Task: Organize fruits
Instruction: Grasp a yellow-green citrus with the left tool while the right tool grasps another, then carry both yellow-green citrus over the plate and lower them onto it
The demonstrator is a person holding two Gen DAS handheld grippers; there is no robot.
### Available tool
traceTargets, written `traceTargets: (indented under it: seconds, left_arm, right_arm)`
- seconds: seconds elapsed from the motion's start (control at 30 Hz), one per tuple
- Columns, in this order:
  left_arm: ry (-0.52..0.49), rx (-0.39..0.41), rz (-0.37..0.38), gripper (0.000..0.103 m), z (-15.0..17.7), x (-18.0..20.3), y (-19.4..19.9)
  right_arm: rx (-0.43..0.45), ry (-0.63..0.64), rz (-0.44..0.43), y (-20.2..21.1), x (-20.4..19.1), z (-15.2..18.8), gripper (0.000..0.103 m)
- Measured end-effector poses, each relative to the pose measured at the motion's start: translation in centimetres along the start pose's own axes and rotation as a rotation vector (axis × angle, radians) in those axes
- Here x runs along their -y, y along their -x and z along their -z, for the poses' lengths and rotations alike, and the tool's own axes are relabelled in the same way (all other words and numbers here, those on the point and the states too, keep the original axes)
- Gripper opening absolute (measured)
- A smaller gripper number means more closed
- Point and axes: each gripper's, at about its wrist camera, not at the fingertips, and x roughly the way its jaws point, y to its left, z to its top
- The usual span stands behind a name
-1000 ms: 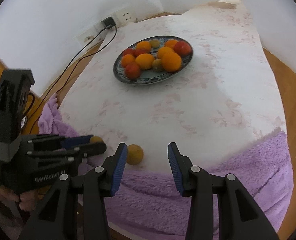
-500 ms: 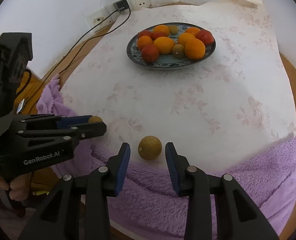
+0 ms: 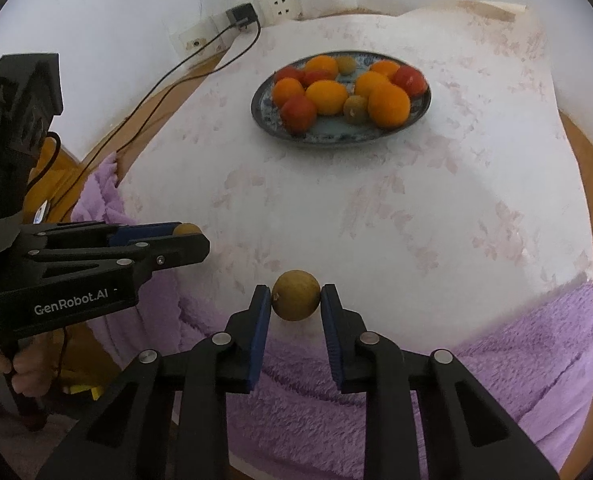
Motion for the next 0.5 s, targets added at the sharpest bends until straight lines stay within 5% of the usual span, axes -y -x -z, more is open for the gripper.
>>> traceTargets:
  seconds: [0.5]
  left_arm:
    - [-0.039, 0.096, -0.015, 0.025, -4.4, -0.5, 1.0]
  right_arm:
    - [0.067, -0.012, 0.034, 1.4, 1.1, -2.9, 0.027]
